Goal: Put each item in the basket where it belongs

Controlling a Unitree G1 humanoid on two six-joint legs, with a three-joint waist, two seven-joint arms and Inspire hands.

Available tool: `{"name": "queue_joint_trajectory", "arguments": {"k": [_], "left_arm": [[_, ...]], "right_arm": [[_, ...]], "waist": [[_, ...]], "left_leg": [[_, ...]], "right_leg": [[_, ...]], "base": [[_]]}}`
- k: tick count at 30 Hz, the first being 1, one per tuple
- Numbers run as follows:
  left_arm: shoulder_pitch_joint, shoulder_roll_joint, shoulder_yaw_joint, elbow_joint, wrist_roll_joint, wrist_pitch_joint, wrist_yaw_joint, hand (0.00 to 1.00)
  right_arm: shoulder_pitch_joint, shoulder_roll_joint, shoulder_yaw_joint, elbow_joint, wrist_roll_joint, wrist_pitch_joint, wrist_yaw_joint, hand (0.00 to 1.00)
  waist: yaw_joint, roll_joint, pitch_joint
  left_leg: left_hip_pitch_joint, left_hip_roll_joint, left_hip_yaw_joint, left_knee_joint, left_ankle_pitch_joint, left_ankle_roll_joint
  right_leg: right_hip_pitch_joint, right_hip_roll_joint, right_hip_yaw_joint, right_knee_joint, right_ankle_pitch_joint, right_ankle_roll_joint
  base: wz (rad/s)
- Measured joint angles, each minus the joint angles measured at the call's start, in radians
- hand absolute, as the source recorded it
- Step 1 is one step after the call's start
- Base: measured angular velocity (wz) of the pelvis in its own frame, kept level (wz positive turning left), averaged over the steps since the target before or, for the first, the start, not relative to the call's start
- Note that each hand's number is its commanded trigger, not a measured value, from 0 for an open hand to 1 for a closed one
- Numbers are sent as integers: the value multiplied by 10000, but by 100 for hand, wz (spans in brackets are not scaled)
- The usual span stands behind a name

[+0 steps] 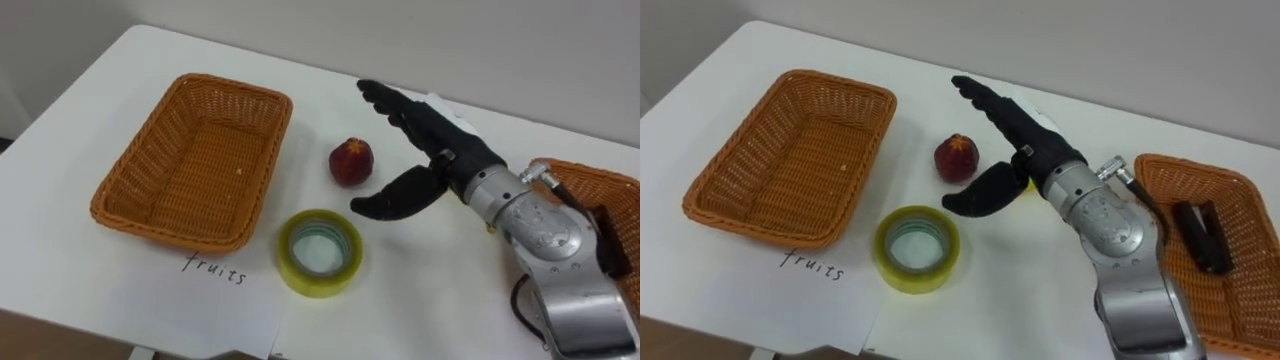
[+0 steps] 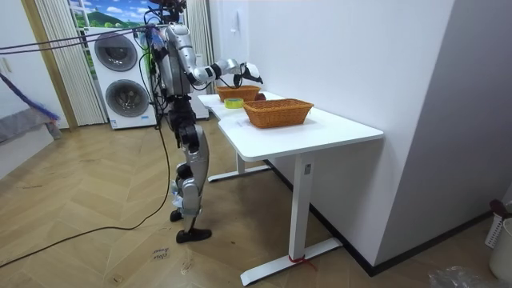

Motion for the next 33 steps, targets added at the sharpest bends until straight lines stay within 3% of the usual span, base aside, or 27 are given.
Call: {"name": "queue_joint_trajectory", "arguments": {"k": [7, 18, 33], "left_arm": [[-134, 1, -3, -2, 4, 2, -2, 0], [-179, 8, -333, -224, -2, 7, -20, 0], [-206, 3, -457, -353, 2, 67, -45, 0]], "right_arm": [[9, 259, 50, 381, -70, 1, 219, 0], [8, 261, 266, 617, -85, 1, 207, 0], [8, 304, 799, 639, -947, 138, 425, 0]], "waist": [[154, 8, 5], [172, 108, 63], [186, 201, -19]], "left_leg": [[0, 4, -23, 17, 4, 4], [-16, 33, 57, 6, 5, 5], [-135, 14, 30, -3, 13, 4]], "right_leg": [[17, -13, -60, -1, 0, 0], [-14, -23, -63, -1, 0, 0], [-149, -18, -33, 5, 0, 0]], "base": [[0], [-1], [0]]}}
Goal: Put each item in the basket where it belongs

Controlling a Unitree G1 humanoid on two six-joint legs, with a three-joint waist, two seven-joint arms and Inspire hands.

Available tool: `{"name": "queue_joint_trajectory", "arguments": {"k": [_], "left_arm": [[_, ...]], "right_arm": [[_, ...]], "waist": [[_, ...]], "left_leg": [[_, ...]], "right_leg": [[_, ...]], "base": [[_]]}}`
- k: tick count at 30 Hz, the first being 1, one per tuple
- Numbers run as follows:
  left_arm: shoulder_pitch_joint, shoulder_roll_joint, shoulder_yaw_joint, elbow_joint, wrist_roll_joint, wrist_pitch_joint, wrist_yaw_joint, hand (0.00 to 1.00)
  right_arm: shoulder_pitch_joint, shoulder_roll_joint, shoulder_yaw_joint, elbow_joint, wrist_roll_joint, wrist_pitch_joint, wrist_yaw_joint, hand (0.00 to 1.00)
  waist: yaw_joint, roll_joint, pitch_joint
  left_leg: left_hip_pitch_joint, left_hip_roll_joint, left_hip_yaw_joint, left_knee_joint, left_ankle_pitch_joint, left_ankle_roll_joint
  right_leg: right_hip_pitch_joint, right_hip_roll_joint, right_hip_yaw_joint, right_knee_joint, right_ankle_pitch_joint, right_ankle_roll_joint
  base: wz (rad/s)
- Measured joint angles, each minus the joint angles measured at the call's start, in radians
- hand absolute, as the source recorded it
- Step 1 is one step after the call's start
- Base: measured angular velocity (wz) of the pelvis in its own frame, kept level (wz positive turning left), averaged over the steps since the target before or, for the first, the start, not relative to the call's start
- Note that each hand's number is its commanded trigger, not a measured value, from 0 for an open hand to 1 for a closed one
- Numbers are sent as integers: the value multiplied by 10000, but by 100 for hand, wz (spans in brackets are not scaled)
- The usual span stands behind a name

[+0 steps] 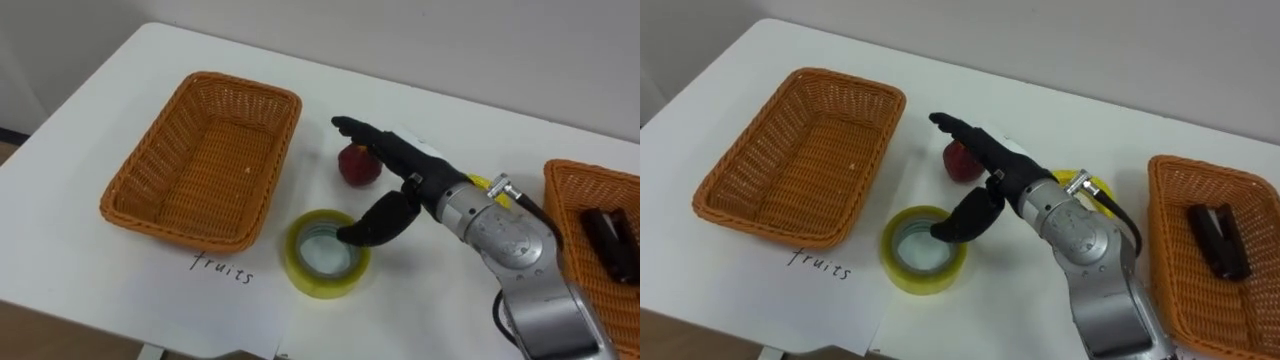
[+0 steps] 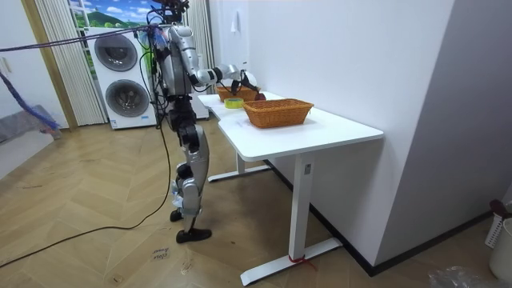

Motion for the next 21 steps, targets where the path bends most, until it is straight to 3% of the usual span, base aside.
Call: {"name": "queue_joint_trajectory", "arguments": {"k": [14, 21], "left_arm": [[-141, -14, 2, 10, 3, 1, -181, 0], [-142, -3, 17, 8, 5, 0, -181, 0]], "right_arm": [[0, 9, 20, 0, -19, 81, 652, 0], [0, 13, 20, -9, -237, 84, 839, 0]], "waist": [[19, 1, 1], [21, -52, -36]], "left_leg": [[-28, -7, 12, -14, 40, 12], [-30, -15, 27, -15, 47, 24]], "right_leg": [[-11, -31, -32, 1, 0, 0], [-24, -46, -40, 13, 0, 1]], "base": [[0], [0]]}}
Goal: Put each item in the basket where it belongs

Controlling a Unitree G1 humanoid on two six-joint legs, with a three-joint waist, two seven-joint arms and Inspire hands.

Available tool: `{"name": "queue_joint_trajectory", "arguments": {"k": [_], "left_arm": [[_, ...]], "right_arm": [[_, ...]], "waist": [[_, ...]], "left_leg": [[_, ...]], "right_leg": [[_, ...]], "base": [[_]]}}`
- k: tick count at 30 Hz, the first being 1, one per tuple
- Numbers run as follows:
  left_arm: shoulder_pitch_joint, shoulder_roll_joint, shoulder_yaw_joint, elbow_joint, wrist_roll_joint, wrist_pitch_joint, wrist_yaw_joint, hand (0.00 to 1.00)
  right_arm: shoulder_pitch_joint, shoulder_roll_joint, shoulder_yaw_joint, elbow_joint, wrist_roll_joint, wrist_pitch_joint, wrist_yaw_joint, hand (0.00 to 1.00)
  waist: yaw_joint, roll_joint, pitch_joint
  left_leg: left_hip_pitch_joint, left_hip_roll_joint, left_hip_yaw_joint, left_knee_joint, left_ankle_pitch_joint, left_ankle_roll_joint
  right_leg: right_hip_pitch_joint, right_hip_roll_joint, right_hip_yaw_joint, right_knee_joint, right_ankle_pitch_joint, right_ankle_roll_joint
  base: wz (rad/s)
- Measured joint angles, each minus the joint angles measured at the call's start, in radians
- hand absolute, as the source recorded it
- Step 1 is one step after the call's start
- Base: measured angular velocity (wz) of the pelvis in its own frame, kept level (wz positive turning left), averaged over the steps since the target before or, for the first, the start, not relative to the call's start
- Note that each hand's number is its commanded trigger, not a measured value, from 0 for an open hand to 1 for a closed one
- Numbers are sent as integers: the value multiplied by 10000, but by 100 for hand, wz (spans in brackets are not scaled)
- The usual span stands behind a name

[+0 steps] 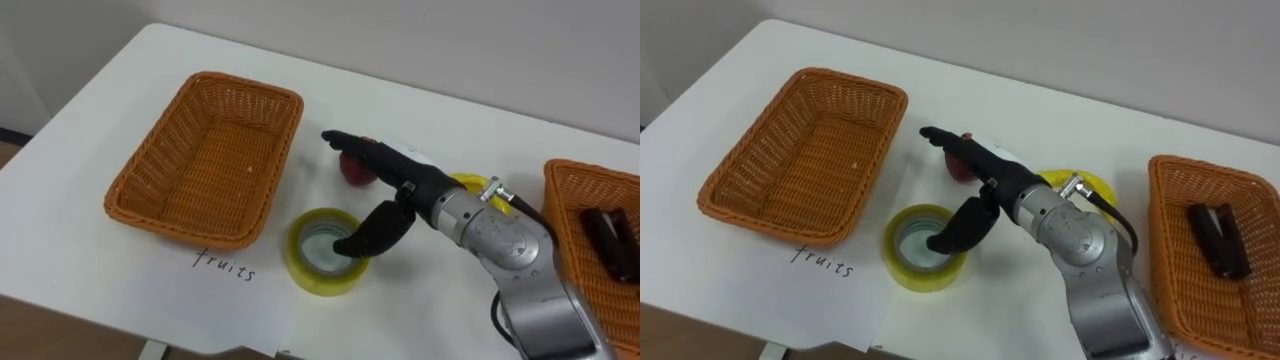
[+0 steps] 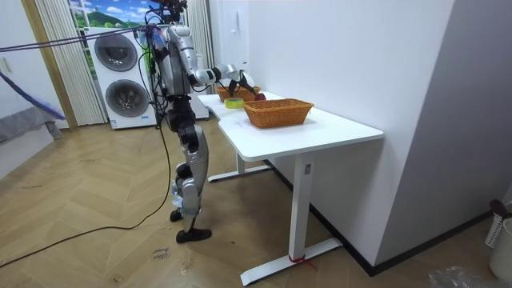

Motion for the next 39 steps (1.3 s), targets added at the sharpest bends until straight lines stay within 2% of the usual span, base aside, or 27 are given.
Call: {"name": "queue_joint_trajectory", "arguments": {"k": [11, 16, 30, 39], "left_arm": [[-7, -4, 53, 69, -6, -32, -20, 0], [-49, -12, 55, 182, -35, -53, -10, 0], [-171, -45, -30, 126, -24, -70, -22, 0], [-167, -30, -245, 39, -25, -94, 41, 0]], "right_arm": [[0, 29, 0, -158, -81, 10, 516, 0], [1, 213, 1, -137, -185, 12, 691, 0], [58, 274, 212, 512, -357, 40, 679, 0], [77, 279, 214, 916, -400, 81, 559, 0]], "waist": [[1, 0, 3], [1, 37, 55], [245, 47, 67], [249, 71, 83]], "left_leg": [[25, -19, -66, 0, 4, 6], [14, -20, -85, -2, 6, 10], [24, -4, -3, -8, 7, 11], [20, -1, -3, -21, 6, 11]], "right_leg": [[33, -7, -17, -3, 0, 1], [34, -10, -21, -6, 0, 1], [31, -8, 3, -11, 0, 2], [26, -3, -8, -6, 0, 3]], "base": [[0], [0], [0], [0]]}}
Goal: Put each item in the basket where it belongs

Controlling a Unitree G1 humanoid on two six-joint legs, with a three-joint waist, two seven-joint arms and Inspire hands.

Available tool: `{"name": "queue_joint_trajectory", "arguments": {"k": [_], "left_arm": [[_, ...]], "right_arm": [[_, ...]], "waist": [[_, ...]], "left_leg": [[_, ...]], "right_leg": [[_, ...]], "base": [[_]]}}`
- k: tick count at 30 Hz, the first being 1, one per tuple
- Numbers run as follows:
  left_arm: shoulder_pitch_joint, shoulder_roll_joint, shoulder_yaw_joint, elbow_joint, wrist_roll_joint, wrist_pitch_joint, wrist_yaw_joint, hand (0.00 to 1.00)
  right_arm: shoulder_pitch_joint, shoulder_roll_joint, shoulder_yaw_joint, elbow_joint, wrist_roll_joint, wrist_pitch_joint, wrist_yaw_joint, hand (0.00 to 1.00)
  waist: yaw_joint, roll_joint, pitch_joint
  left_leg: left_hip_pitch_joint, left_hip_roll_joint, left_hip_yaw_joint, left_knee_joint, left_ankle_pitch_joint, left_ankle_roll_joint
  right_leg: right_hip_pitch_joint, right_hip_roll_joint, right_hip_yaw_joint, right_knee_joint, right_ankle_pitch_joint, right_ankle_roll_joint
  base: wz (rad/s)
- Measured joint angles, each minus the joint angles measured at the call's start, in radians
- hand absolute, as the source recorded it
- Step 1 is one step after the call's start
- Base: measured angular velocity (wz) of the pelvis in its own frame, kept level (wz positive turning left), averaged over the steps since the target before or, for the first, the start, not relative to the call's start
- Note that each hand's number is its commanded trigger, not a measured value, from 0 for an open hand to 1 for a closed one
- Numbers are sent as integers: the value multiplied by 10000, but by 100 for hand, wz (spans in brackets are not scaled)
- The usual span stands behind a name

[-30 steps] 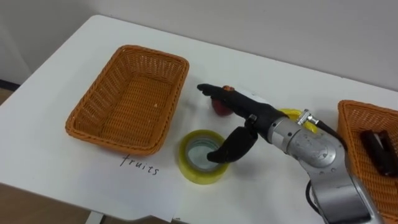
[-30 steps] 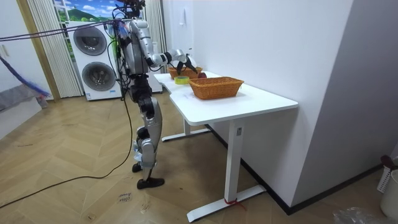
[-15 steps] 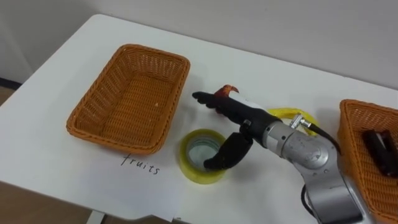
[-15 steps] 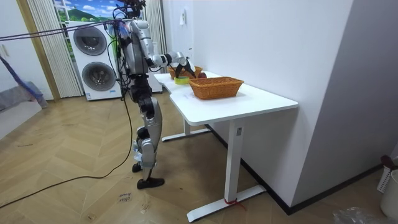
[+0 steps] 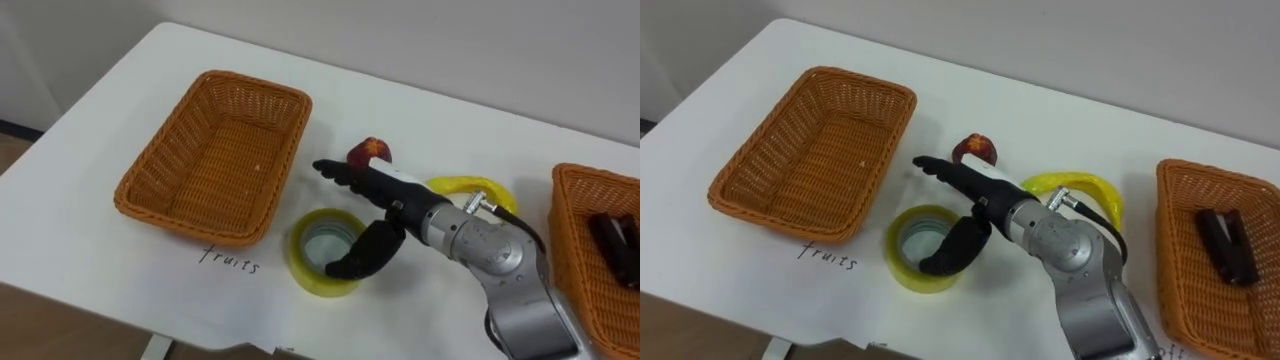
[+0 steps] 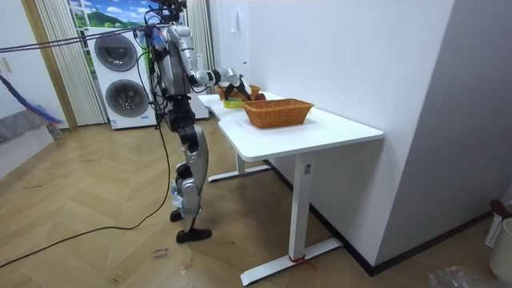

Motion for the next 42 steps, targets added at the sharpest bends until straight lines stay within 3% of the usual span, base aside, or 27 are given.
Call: {"name": "queue_joint_trajectory", "arguments": {"k": [9, 16, 28, 42], "left_arm": [[-3, -42, -202, -81, -13, -4, 157, 0], [-17, -50, -199, -93, 6, -32, 154, 0], [77, 0, -170, -85, 16, -34, 152, 0], [170, 14, -139, -80, -84, -49, 174, 0]], "right_arm": [[0, 50, -3, 25, 95, 1, -226, 0], [30, 93, -1, 308, 773, 1, -545, 0], [40, 62, -9, 399, 1999, -3, -648, 0], [253, -75, -14, 400, 2823, -14, -774, 0]], "waist": [[-17, 91, 62], [-17, 99, 64], [-11, 37, -7], [-18, -5, -29]], "left_leg": [[7, -12, 0, -13, 0, -1], [4, -12, -2, -11, 0, -1], [26, -20, -96, 16, 4, -6], [37, -24, -243, 29, 17, -18]], "right_leg": [[-3, 1, -21, -9, 0, 0], [-7, 4, 13, -7, 0, 0], [22, 8, -63, -11, 0, 0], [198, -5, -259, -174, 13, 22]], "base": [[0], [0], [0], [3]]}}
